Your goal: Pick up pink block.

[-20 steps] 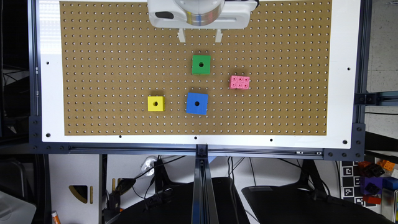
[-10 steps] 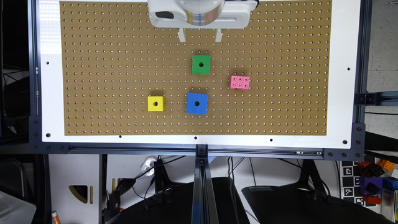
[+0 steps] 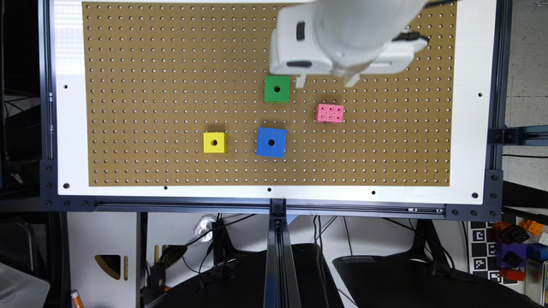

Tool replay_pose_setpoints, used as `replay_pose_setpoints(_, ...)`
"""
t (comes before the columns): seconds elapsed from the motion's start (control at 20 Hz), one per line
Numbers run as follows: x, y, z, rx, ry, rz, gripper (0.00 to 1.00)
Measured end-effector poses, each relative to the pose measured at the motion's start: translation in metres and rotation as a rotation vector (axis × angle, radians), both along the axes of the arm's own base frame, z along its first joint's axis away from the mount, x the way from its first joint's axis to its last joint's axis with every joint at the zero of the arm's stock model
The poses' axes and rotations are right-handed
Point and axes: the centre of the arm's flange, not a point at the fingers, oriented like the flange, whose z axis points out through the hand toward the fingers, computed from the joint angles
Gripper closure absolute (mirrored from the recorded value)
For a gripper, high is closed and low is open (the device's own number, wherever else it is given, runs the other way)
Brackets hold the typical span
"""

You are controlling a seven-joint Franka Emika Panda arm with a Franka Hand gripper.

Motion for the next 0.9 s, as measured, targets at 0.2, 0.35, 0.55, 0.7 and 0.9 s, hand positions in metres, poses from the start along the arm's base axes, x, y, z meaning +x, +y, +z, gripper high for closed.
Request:
replay_pose_setpoints(0.2,0.009,0.003,-0.004,0.006,0.003,0.002,0.00)
replay_pose_setpoints(0.35,0.009,0.005,-0.004,0.006,0.002,0.003,0.00)
replay_pose_setpoints(0.55,0.006,0.022,-0.002,0.012,0.000,0.004,0.00)
replay_pose_setpoints(0.7,0.002,0.040,-0.001,0.018,0.000,0.001,0.00)
replay_pose_setpoints(0.9,0.002,0.041,0.000,0.019,-0.001,-0.001,0.00)
